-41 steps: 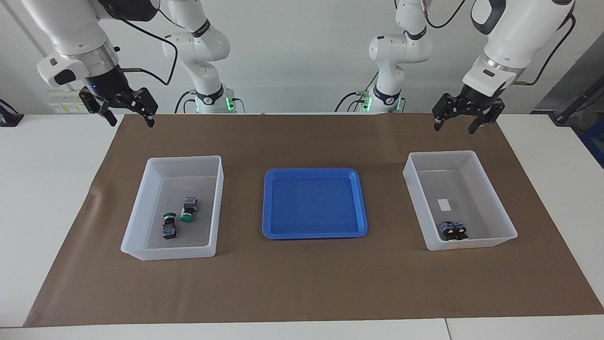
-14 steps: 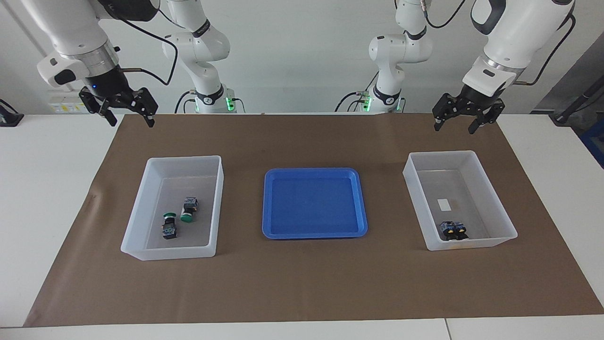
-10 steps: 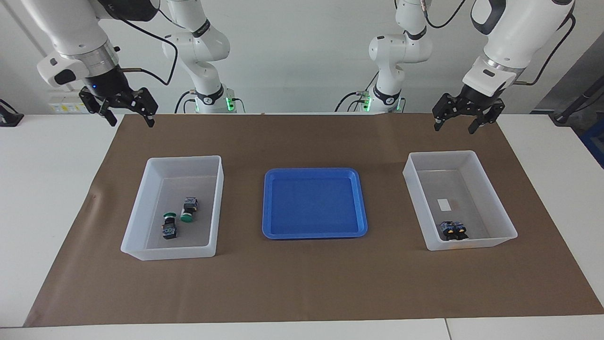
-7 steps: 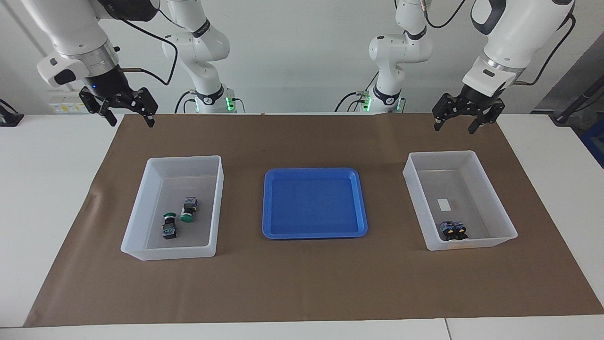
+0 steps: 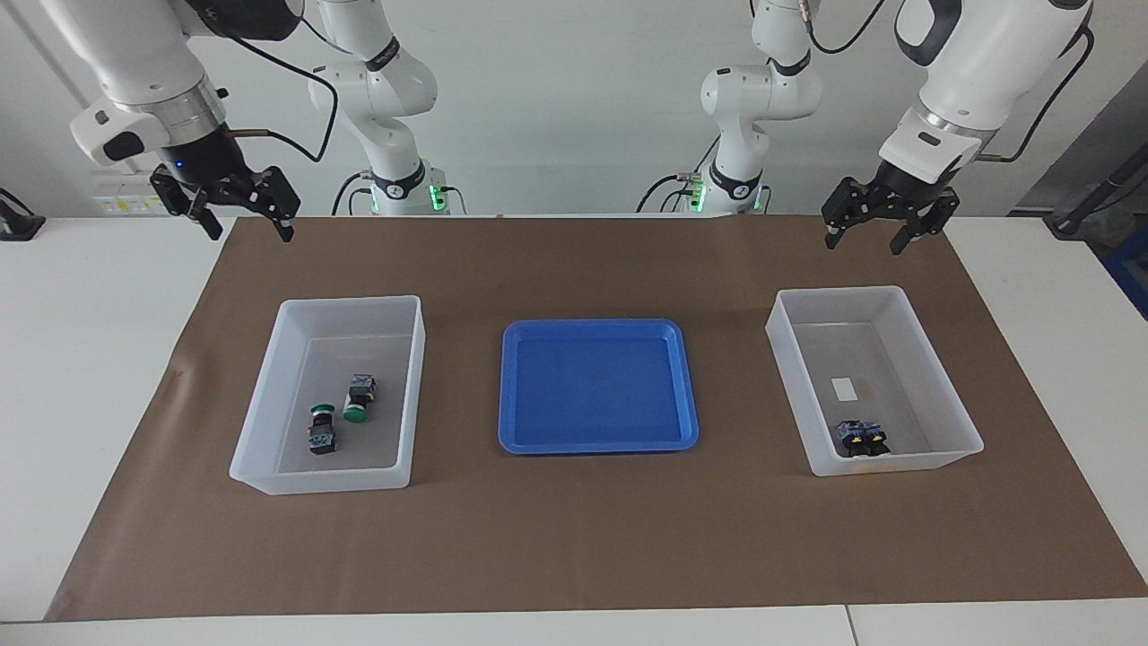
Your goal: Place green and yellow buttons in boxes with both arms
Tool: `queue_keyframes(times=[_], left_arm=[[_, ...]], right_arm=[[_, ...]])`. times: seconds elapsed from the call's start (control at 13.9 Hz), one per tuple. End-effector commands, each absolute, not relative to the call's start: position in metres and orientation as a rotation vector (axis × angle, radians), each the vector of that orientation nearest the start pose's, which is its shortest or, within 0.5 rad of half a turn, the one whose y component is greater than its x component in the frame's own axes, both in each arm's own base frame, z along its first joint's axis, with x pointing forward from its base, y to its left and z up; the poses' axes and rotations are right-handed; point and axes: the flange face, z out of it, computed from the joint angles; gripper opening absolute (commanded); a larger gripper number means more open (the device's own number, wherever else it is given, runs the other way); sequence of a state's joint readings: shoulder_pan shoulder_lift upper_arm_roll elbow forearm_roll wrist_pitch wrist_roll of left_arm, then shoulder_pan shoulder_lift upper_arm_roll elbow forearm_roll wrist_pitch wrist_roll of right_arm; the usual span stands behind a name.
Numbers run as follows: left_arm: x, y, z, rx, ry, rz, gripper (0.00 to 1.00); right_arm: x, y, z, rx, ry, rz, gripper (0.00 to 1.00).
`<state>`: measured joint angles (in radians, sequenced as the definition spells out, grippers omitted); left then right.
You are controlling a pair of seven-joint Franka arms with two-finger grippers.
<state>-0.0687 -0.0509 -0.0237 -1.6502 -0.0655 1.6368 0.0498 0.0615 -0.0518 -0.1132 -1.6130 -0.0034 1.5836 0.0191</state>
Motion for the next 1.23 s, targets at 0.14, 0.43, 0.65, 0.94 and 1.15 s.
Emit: queue_keyframes(times=[0.14,0.43,0.65,0.94,1.15], left_arm=[[0.533,-0.053,0.622,-3.184,0.226,-0.052,1.0],[0.533,-0.053,0.622,-3.182,0.226,-0.052,1.0],[0.533,-0.053,0.622,-3.184,0.226,-0.057,1.0],[0.542,-0.05,0.627,-3.181,0.213,-0.124,1.0],[0.546,-0.051,0.645,-3.135,0.239,-0.092,1.0]], right_arm=[[0.53,-0.029,0.635,-3.14,0.094,-0.023,1.0],[0.53,-0.029,0.635,-3.14,0.094,-0.023,1.0],[0.53,-0.029,0.635,-3.14,0.094,-0.023,1.0],[0.53,-0.029,0.635,-3.14,0.094,-0.023,1.0],[0.532,-0.029,0.634,-3.14,0.094,-0.033,1.0]])
